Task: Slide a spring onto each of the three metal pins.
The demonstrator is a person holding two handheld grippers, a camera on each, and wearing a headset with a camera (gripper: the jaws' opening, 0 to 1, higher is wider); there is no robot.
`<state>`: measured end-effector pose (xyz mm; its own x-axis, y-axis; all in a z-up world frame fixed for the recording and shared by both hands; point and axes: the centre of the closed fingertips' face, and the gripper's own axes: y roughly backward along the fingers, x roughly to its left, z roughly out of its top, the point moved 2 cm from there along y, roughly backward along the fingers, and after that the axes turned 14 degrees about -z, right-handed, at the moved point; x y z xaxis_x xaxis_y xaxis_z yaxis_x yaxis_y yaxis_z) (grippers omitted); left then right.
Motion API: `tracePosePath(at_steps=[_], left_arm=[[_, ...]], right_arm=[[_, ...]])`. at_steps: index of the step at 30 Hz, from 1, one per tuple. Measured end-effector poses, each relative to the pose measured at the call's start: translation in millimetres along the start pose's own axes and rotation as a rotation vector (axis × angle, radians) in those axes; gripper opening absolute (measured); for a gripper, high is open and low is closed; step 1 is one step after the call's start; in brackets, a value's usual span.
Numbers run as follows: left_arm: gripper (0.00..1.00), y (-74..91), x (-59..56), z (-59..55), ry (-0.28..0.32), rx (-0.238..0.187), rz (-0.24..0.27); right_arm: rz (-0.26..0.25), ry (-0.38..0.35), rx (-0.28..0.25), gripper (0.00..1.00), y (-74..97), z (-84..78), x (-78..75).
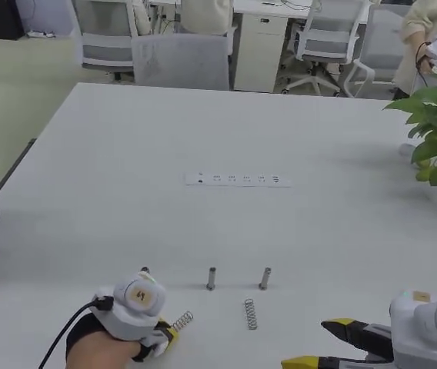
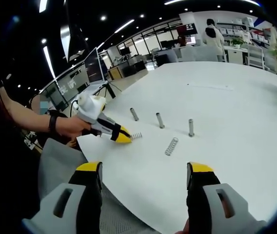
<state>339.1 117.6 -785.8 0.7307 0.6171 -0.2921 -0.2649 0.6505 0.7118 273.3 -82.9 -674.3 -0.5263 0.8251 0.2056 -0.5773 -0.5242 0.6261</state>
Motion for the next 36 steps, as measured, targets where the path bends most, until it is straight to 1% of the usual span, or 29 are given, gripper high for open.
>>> tracePosePath(at_steps=[6,14,20,27,36], left_arm=[[0.02,8.8,3.8,1.2,-0.002,-0.012,0.009],[0.02,24.5,7.6,6.0,0.010,-0.048,0.025],[0.02,35.5,10.2,8.3,0.007,-0.067,0.035],[0.02,49.2,11.3,13.2,-0.003,-0.090,0.045],[0.02,59.4,8.8,19.5,-0.019,-0.110,0.050]], right_arm=[[0.010,0.001,0.002,0.69,-2.0,0.1,1.5],[0.025,0.000,0.001,0.68,-6.2,2.2,4.9],[0.037,-0.003,-0.001,0.68,-9.3,4.0,7.1],[0.054,0.000,0.003,0.67,-13.2,5.3,11.1],[0.079,0.002,0.004,0.66,-20.1,8.2,16.0]])
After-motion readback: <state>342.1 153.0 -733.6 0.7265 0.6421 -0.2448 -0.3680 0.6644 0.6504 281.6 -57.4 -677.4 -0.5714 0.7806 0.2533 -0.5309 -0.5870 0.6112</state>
